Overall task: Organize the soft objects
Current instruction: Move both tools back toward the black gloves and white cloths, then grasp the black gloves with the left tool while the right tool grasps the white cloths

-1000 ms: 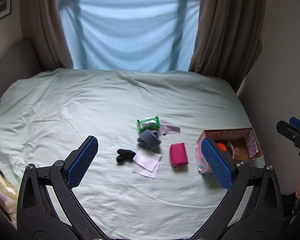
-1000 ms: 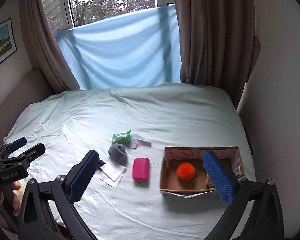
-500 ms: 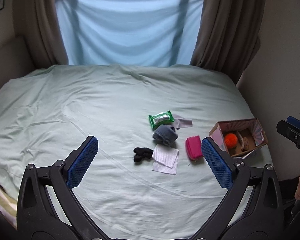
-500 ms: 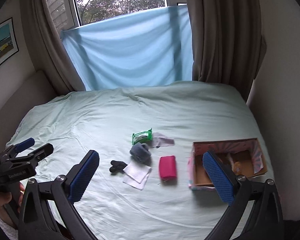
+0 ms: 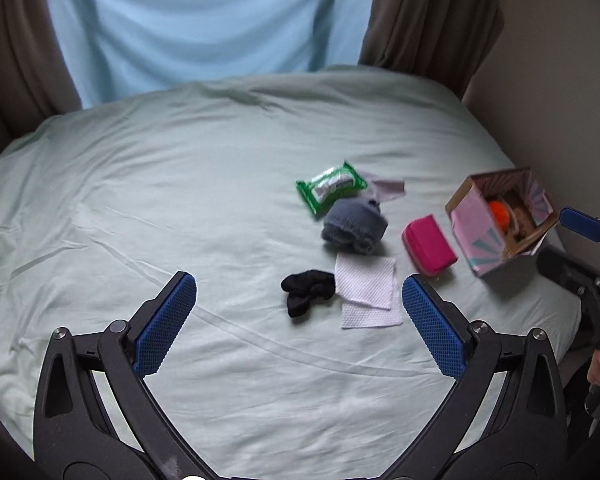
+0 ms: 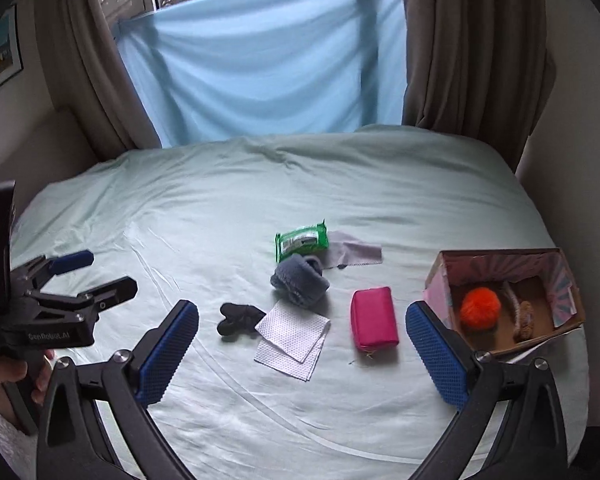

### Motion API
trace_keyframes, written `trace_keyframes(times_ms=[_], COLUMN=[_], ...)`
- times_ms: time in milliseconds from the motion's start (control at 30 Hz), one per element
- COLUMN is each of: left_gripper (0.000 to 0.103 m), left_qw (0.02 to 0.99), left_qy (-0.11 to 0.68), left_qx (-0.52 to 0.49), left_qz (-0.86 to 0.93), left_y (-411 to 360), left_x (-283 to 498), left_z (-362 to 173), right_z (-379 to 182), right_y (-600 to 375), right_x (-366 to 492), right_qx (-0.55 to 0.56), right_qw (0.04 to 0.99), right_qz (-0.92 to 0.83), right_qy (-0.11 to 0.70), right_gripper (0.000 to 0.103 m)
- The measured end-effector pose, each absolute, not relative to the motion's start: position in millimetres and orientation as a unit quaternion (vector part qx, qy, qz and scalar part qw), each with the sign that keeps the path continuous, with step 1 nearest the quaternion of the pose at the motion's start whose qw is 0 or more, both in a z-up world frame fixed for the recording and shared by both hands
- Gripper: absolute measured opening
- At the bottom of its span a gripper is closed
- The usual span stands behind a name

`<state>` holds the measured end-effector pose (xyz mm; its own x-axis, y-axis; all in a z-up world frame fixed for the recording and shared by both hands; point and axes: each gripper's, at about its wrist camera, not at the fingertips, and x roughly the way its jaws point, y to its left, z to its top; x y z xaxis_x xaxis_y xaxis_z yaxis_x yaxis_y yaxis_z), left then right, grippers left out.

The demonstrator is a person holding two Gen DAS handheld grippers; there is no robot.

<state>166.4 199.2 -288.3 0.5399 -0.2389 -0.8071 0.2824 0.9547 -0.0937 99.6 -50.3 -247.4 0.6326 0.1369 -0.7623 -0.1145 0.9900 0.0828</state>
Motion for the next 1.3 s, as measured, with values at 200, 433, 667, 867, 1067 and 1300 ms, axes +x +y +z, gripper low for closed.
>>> trace_keyframes(times_ms=[200, 433, 667, 867, 1067, 1300], left_gripper=[0.102, 0.101, 0.096, 0.088, 0.082, 0.041], left_qw=[0.856, 0.841, 0.84, 0.831, 0.834, 0.837], left_qy=[0.485, 0.499, 0.497, 0.51, 0.5, 0.491], left_qx=[0.032, 0.039, 0.048, 0.061, 0.084, 0.093], left_qz=[-0.175, -0.205, -0.213, -0.213, -0.216, -0.223], left_y=[201, 189, 174, 160, 148, 144], left_x=[193, 217, 236, 251, 254, 253], left_z=[-362, -430, -473, -510, -519, -511], right_z=[-330, -402, -448, -482, -496, -492], right_y=[-24, -5, 3, -2, -4, -1], right_x=[111, 123, 144, 165, 179, 181], right_qx=[-0.023, -0.053, -0.08, -0.084, -0.075, -0.071], right_qw=[0.885, 0.867, 0.859, 0.857, 0.851, 0.857], right_qz=[0.083, 0.109, 0.129, 0.136, 0.144, 0.148], right_qy=[0.458, 0.484, 0.488, 0.491, 0.5, 0.489], right_gripper=[0.103, 0.103, 0.103, 0.102, 0.084, 0.051])
